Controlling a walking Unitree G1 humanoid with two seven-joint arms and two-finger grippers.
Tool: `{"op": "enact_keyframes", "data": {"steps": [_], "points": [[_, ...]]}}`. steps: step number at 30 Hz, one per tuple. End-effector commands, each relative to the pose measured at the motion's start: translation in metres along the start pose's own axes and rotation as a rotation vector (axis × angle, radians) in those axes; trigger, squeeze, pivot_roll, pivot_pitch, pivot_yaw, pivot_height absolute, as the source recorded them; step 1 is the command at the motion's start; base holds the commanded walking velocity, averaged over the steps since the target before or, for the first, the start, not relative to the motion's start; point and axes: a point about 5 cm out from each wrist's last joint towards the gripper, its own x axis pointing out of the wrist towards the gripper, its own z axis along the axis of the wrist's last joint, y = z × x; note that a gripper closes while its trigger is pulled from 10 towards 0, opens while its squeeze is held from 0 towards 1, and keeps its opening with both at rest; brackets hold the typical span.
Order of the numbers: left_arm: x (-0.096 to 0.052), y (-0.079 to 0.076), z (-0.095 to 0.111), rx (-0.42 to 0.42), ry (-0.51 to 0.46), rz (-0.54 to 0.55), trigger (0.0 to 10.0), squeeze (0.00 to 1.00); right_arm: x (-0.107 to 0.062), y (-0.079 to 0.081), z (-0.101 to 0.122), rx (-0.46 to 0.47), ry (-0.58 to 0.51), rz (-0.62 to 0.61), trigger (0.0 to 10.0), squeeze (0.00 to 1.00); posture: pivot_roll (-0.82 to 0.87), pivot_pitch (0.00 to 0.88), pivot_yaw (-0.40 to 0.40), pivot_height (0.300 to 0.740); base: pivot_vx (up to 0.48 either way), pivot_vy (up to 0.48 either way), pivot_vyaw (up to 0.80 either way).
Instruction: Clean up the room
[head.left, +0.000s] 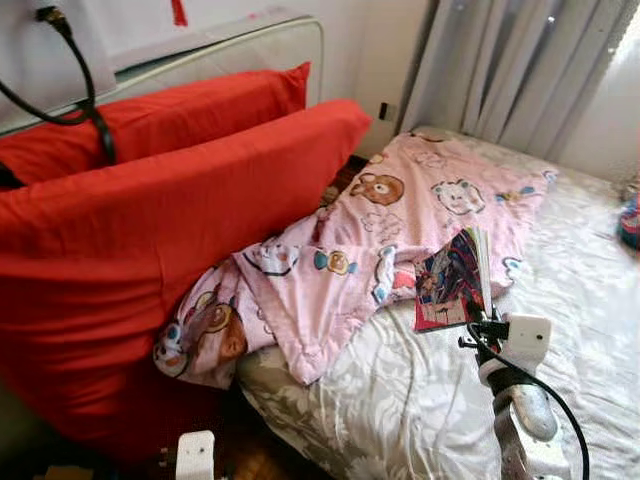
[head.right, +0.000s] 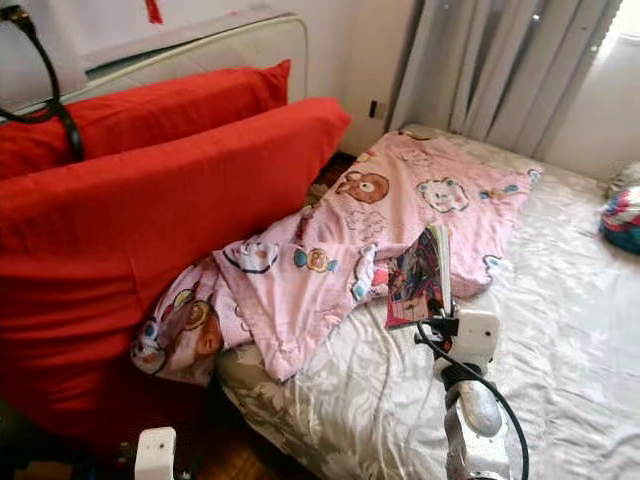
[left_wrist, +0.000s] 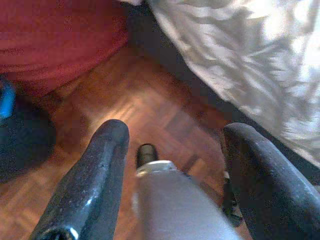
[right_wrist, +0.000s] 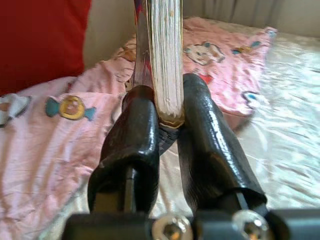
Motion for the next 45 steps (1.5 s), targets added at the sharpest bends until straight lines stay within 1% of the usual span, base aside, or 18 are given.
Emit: {"op": "enact_keyframes", "data": {"steps": [1,3,4,7,8,9,10,13,16,17,18,19,21,25,27,35,38,45], "points": [[-0.001,-0.004,-0.002,0.035,0.006,-0.015,10.0,0.0,0.001,-0.005,0.007,-0.014,-0.03,-0.011,10.0,0.0,-0.05,0.0,-0.106,0.74,0.0,0.0,-0.73],[0.0,-0.008,0.0,0.069,-0.001,-0.037,10.0,0.0,0.004,-0.004,0.008,0.004,-0.038,-0.022,10.0,0.0,-0.04,0.0,-0.097,0.74,0.0,0.0,-0.73],[0.002,-0.009,0.005,0.092,-0.019,-0.044,10.0,0.0,0.005,-0.003,0.007,0.016,-0.038,-0.026,10.0,0.0,-0.02,0.0,-0.092,0.74,0.0,0.0,-0.74],[0.003,-0.01,0.009,0.106,-0.03,-0.047,10.0,0.0,0.006,-0.001,0.006,0.02,-0.036,-0.027,10.0,0.0,-0.02,0.0,-0.091,0.74,0.0,0.0,-0.74],[0.004,-0.009,0.013,0.115,-0.046,-0.046,10.0,0.0,0.006,0.001,0.004,0.027,-0.027,-0.026,10.0,0.0,-0.01,0.0,-0.092,0.74,0.0,0.0,-0.74],[0.005,-0.006,0.02,0.122,-0.071,-0.037,10.0,0.0,0.007,0.009,0.002,0.037,-0.02,-0.005,10.0,0.0,-0.01,0.0,-0.096,0.74,0.0,-0.48,-0.74],[0.006,-0.004,0.023,0.119,-0.079,-0.028,10.0,0.0,0.007,0.012,0.001,0.038,-0.02,0.013,10.0,0.0,-0.01,0.0,-0.095,0.74,0.0,-0.48,-0.74],[0.007,0.004,0.027,0.108,-0.081,0.0,10.0,0.0,0.006,0.019,0.001,0.027,-0.022,0.04,10.0,0.0,-0.02,0.0,-0.089,0.74,0.0,-0.437,-0.74],[0.007,0.016,0.027,0.086,-0.07,0.048,10.0,0.0,0.003,0.016,-0.002,0.031,-0.019,0.018,10.0,0.0,-0.02,0.0,-0.064,0.74,0.0,0.0,-0.74],[0.007,0.016,0.027,0.086,-0.07,0.048,10.0,0.0,0.003,0.016,-0.002,0.031,-0.019,0.018,10.0,0.0,-0.02,0.0,-0.064,0.74,0.0,0.0,-0.74],[0.007,0.019,0.027,0.099,-0.072,0.044,10.0,0.0,0.001,0.015,-0.004,0.03,-0.021,0.001,10.0,0.0,-0.03,0.0,-0.038,0.74,0.0,0.0,-0.74],[0.007,0.019,0.028,0.127,-0.075,0.03,10.0,0.0,0.0,0.012,-0.004,0.037,-0.028,-0.026,10.0,0.0,-0.03,0.0,-0.034,0.74,0.0,0.0,-0.74],[0.007,0.021,0.029,0.136,-0.078,0.03,10.0,0.0,0.001,0.012,-0.003,0.039,-0.033,-0.033,10.0,0.0,-0.03,0.0,-0.018,0.74,0.0,0.0,-0.74],[0.007,0.025,0.031,0.132,-0.079,0.039,10.0,0.0,0.001,0.015,-0.001,0.039,-0.045,-0.035,10.0,0.0,-0.04,0.007,-0.003,0.74,0.0,0.0,-0.74],[0.008,0.029,0.032,0.133,-0.081,0.047,10.0,0.0,0.001,0.018,0.0,0.041,-0.053,-0.035,10.0,0.0,-0.04,0.037,0.002,0.74,0.0,0.0,-0.74],[0.008,0.028,0.034,0.133,-0.082,0.043,10.0,0.0,-0.001,0.023,-0.003,0.036,-0.05,-0.029,10.0,0.0,-0.04,0.059,0.011,0.74,0.0,0.0,-0.7],[0.007,0.024,0.029,0.142,-0.071,0.031,10.0,0.0,-0.002,0.024,-0.003,0.032,-0.049,-0.021,10.0,0.0,-0.05,0.061,0.009,0.74,0.0,-0.185,0.0],[0.005,0.018,0.02,0.13,-0.047,0.021,10.0,0.0,-0.003,0.024,-0.004,0.023,-0.043,0.007,10.0,0.0,-0.06,0.06,0.001,0.74,0.0,-0.323,0.0]]}}
